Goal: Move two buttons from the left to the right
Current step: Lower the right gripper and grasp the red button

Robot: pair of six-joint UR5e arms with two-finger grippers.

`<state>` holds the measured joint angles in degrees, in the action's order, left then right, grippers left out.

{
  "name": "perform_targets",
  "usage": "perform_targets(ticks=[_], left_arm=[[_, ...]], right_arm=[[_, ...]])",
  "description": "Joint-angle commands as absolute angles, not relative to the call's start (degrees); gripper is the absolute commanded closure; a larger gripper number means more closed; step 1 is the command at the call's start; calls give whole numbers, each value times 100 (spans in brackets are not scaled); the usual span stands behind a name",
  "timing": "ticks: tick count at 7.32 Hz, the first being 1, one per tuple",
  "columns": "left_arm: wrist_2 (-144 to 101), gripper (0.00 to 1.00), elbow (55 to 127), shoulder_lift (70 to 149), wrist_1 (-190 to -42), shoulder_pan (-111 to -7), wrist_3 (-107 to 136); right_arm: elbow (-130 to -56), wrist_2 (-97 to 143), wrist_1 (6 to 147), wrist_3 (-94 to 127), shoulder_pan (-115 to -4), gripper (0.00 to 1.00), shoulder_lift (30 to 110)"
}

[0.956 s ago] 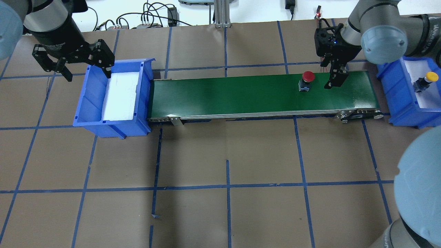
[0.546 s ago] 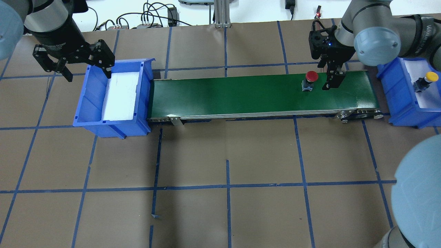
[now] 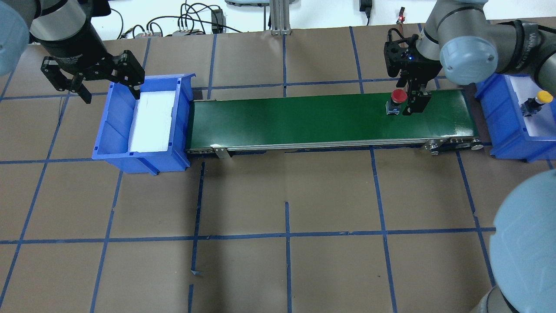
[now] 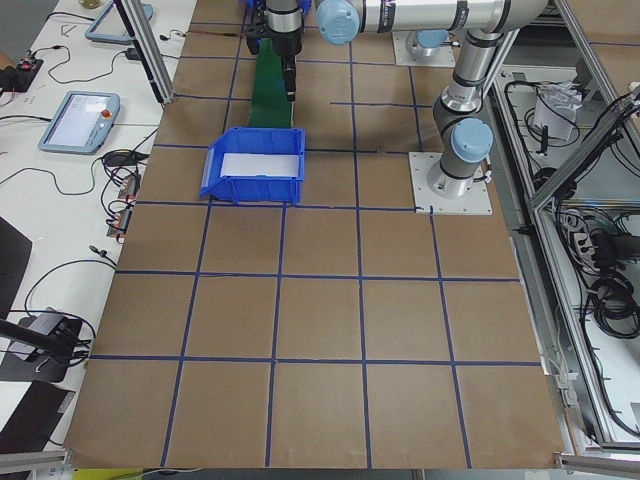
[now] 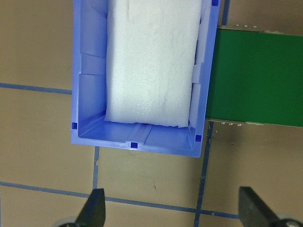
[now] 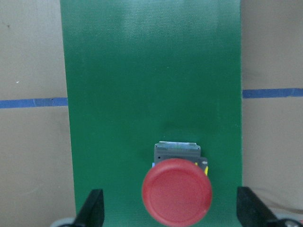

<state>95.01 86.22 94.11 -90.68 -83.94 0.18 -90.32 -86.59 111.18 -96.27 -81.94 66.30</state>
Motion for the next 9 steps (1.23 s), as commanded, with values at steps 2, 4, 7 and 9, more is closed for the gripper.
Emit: perform_targets(ticks=[2,4,7,9], left_arm=[[9501,0,8622,9413,-9062,-8402,18],[9501,0,8622,9430,-9053,-8394,18],[9510,0,8622,9413,-9053,-8394,18],[9510,0,8622,9430,-9053,-8402,18]], right_arm=[[-9026,-8657,11109,-9650,-8200,22,6592],[-8983,-8675,11109,-9694,-8191,79,6609],[-8843,-8684,11022,-9730,-8183,87,6854],[-8440,-8937,10742,-10026,-7912,87,7022]])
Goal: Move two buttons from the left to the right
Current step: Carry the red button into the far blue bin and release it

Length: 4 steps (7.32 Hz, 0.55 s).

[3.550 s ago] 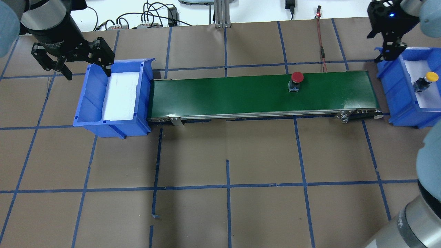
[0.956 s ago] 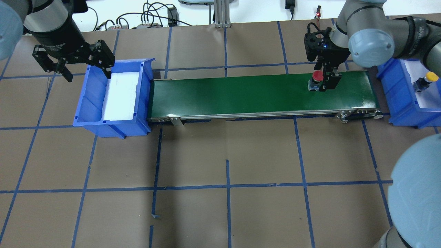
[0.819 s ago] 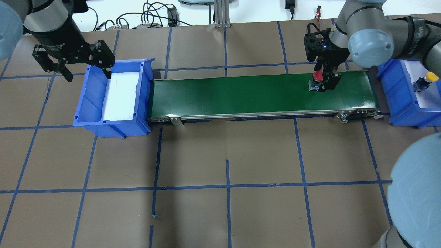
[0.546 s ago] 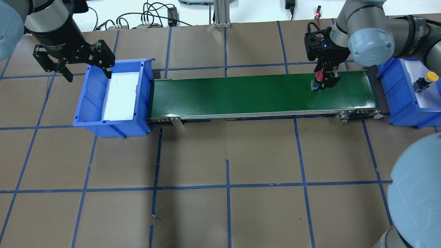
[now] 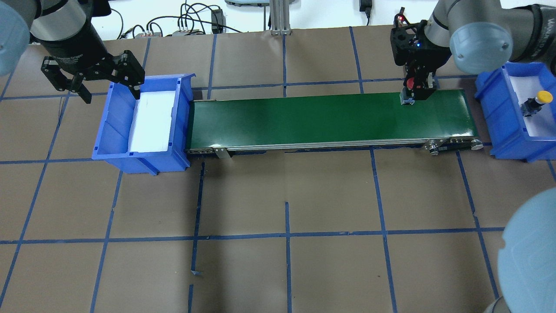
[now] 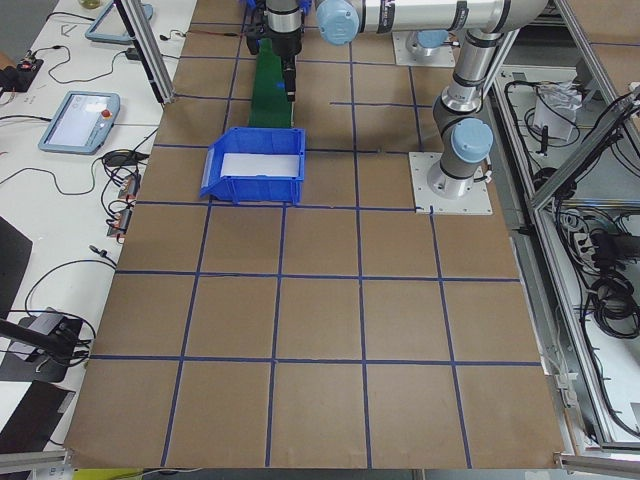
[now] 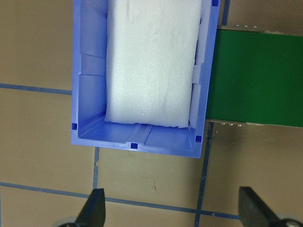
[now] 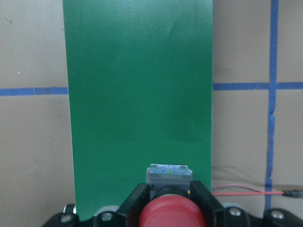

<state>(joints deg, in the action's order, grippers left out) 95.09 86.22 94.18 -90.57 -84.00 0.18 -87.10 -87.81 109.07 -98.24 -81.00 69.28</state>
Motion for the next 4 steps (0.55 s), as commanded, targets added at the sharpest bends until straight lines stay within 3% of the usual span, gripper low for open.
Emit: perform_targets(ticks=[1,4], left_arm=[[9510,0,8622,9431,-9053,-8402,18],[9510,0,8622,9448,-9053,-8402,18]], right_arm=[[-8046,-8938,10366,-10307,-7432,87,6996],[-7805,-8851,10187,-11300,-6095,89,6952]])
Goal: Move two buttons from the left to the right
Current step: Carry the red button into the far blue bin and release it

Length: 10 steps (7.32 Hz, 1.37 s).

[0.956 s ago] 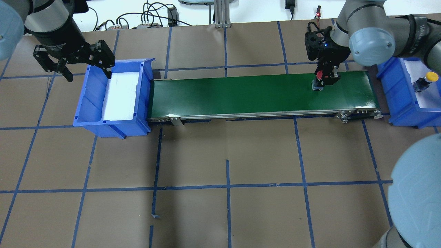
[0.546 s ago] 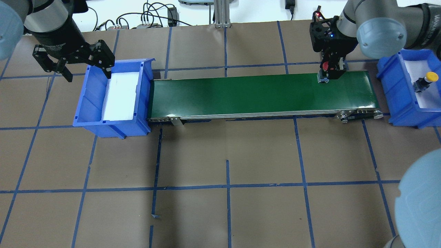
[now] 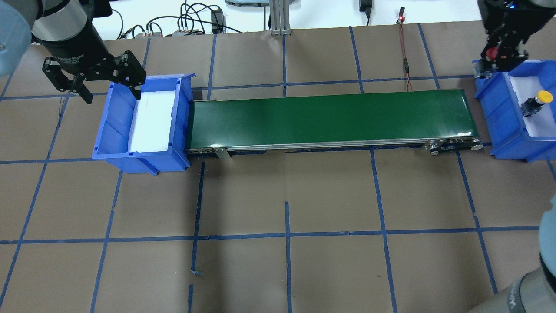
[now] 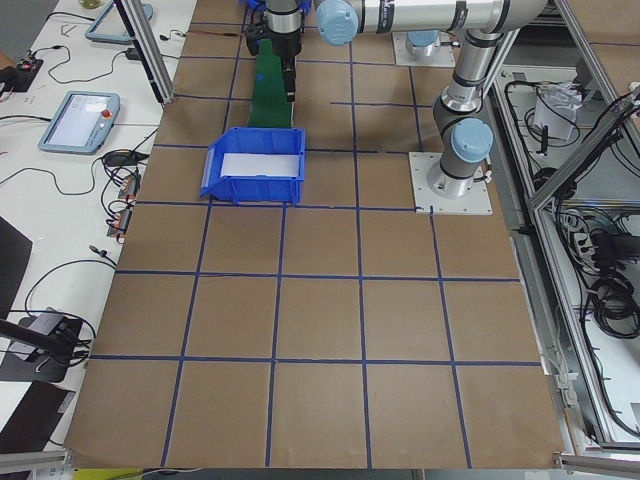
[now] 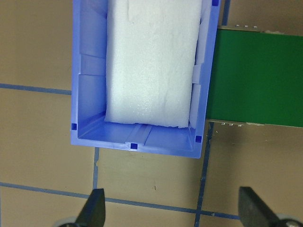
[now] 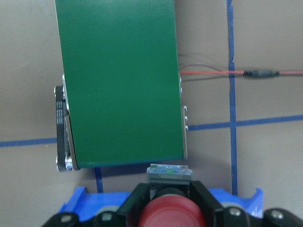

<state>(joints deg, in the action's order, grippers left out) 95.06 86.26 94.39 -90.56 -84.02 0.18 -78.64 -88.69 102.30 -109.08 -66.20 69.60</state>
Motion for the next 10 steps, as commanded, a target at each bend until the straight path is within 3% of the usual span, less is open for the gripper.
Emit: perform_targets(ticks=[1,4,10], left_arm=[[9501,0,8631,9448,-9070,-8411,18],[9501,0,8631,9457,-9053,-8411,18],[9501,0,8631,9466,-9062,-8411,18]], right_arm=[[-7831,-8833,10326,-11860,-5856,89,6935],[-8164,-8622,10992,-12287,-5546,89,6523],[-8200,-8525,11022,-12366,-5537,88,5906]])
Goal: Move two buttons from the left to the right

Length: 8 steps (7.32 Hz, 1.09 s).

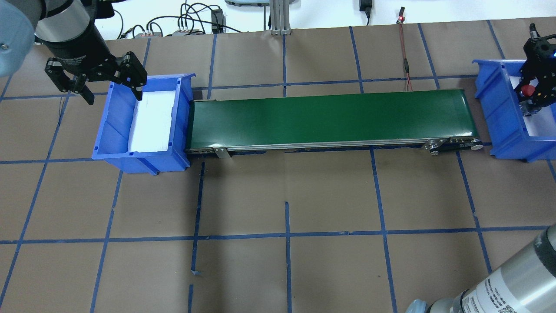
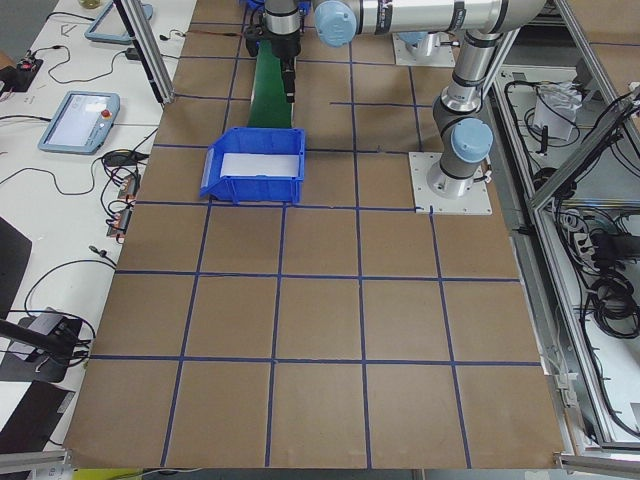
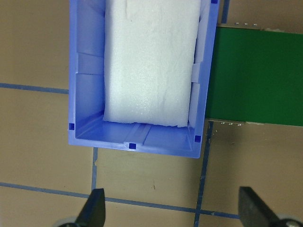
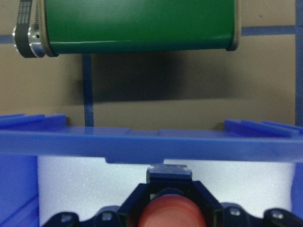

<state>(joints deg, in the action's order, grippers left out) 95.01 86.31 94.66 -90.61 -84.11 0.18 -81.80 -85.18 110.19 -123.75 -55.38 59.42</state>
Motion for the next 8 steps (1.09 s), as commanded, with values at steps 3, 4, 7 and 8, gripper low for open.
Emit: perform_targets(ticks=[3,4,7,8], left_arm=[[9501,0,8631,9457,-9062,-8411,18],[9501,0,8631,9457,-9062,-8411,18],[9501,0,8631,9457,-9070,-8411,18],[9501,0,8631,9457,-9062,-8411,18]], right_arm=[[-8191,-8534,10987,-12375,-5502,83,5906],[-8191,-8525,10960,-12331,-5458,77,5854],[-8165,-8508,10951,-12366,-5458,27,5818],[-8156,-8517,10908,-12358,-5458,18,5827]])
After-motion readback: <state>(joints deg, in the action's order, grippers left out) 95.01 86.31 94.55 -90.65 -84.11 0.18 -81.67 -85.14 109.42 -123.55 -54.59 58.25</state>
